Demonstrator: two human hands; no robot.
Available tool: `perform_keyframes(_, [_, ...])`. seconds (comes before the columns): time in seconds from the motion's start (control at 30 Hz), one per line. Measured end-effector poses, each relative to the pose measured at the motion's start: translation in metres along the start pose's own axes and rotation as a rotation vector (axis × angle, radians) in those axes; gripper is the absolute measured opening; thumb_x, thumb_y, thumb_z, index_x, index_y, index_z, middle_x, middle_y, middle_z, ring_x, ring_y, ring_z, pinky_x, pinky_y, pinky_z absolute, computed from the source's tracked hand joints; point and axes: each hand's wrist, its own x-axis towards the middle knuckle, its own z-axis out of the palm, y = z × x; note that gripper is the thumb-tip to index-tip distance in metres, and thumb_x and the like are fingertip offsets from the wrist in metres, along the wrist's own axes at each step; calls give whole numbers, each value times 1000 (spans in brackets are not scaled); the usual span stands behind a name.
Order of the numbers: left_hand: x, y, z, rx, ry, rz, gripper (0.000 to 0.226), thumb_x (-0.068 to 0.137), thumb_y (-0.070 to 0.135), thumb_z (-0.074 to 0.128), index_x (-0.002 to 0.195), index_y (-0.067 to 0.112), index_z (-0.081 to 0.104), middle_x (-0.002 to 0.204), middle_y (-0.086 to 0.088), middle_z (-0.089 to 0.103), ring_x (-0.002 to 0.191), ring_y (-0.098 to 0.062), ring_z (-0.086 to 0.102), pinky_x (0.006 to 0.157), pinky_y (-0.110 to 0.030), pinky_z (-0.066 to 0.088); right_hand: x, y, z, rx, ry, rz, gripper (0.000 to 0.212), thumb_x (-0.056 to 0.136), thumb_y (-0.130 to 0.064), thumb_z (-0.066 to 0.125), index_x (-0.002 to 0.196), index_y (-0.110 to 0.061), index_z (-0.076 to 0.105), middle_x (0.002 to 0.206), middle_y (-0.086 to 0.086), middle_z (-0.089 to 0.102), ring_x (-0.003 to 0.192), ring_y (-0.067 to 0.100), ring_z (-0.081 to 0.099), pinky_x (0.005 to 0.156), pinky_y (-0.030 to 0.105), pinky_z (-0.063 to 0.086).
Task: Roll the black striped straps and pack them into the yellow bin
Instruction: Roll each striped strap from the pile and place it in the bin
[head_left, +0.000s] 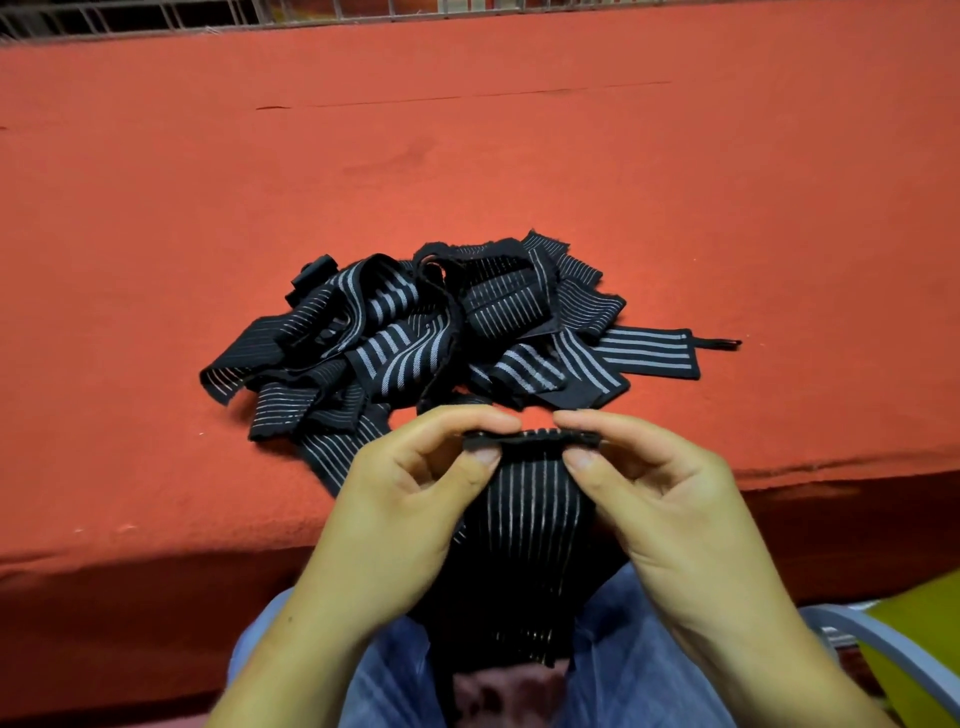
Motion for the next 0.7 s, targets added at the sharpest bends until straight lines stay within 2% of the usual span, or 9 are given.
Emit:
perform_keyframes(0.1, [-4, 3, 0, -10, -30, -18, 16, 92, 12, 71, 94, 25, 79, 84, 19, 74, 74, 8, 65, 71, -3, 44, -1, 2, -2, 26, 9, 22, 30, 91, 11, 64, 94, -12, 83, 69, -9, 74, 61, -5, 65, 61, 4, 46])
perform_keyframes(0.2, [-6, 1, 2, -34, 25, -41, 7, 86, 27, 78, 92, 29, 81, 90, 11, 78, 81, 3, 69, 75, -8, 47, -3, 5, -3, 69, 19, 57, 27, 91, 15, 60, 94, -5, 78, 55, -8, 66, 45, -4, 57, 50, 3, 41])
perform_keyframes(0.27, [-6, -4, 4, -34, 55, -66, 13, 85, 22, 75, 93, 30, 80, 92, 7, 79, 84, 0, 70, 77, -12, 49, -4, 6, -2, 88, 0, 88, 30, 92, 13, 61, 92, -9, 81, 68, -3, 74, 57, 1, 66, 58, 7, 48])
perform_keyframes(0.33, [-5, -8, 5, -31, 66, -89, 21, 87, 9, 76, 94, 28, 80, 93, 5, 79, 85, -3, 71, 78, -15, 50, -5, 7, -1, 107, -36, 125, 33, 92, 7, 64, 99, -20, 83, 88, 4, 79, 82, 11, 72, 72, 19, 54])
perform_keyframes(0.4, [-5, -11, 4, -27, 58, -97, 27, 88, 2, 75, 97, 27, 80, 95, 3, 79, 88, -5, 72, 80, -17, 52, -5, 10, -1, 125, -85, 166, 30, 89, -8, 76, 112, -27, 79, 95, 7, 77, 86, 20, 68, 76, 31, 53])
perform_keyframes(0.43, [-4, -11, 3, -35, 42, -102, 28, 88, 0, 74, 100, 25, 79, 97, 1, 79, 90, -7, 73, 81, -19, 54, -5, 11, -1, 109, -93, 174, 30, 87, -17, 80, 115, -28, 77, 95, 12, 76, 83, 20, 66, 74, 32, 51])
perform_keyframes(0.53, [-3, -10, 2, -97, -8, -148, 33, 91, -2, 70, 114, 22, 74, 101, -4, 80, 94, -12, 75, 82, -21, 56, -1, 15, 0, 46, -58, 152, 29, 80, -27, 78, 107, -20, 79, 89, 20, 78, 69, 12, 68, 61, 17, 51])
perform_keyframes(0.6, [-3, -10, 1, -110, -29, -166, 33, 91, 0, 69, 117, 20, 72, 101, -4, 80, 94, -11, 75, 82, -21, 56, 0, 16, -1, 23, -56, 117, 27, 79, -24, 73, 103, -14, 79, 79, 12, 77, 60, 4, 65, 56, 11, 47])
perform_keyframes(0.7, [-2, -11, -1, -108, -43, -159, 26, 92, 8, 69, 113, 21, 75, 95, 3, 78, 85, -5, 71, 73, -16, 53, 2, 17, -5, 8, -86, 55, 19, 86, -12, 71, 103, -11, 77, 71, -3, 74, 58, 0, 64, 57, 8, 46])
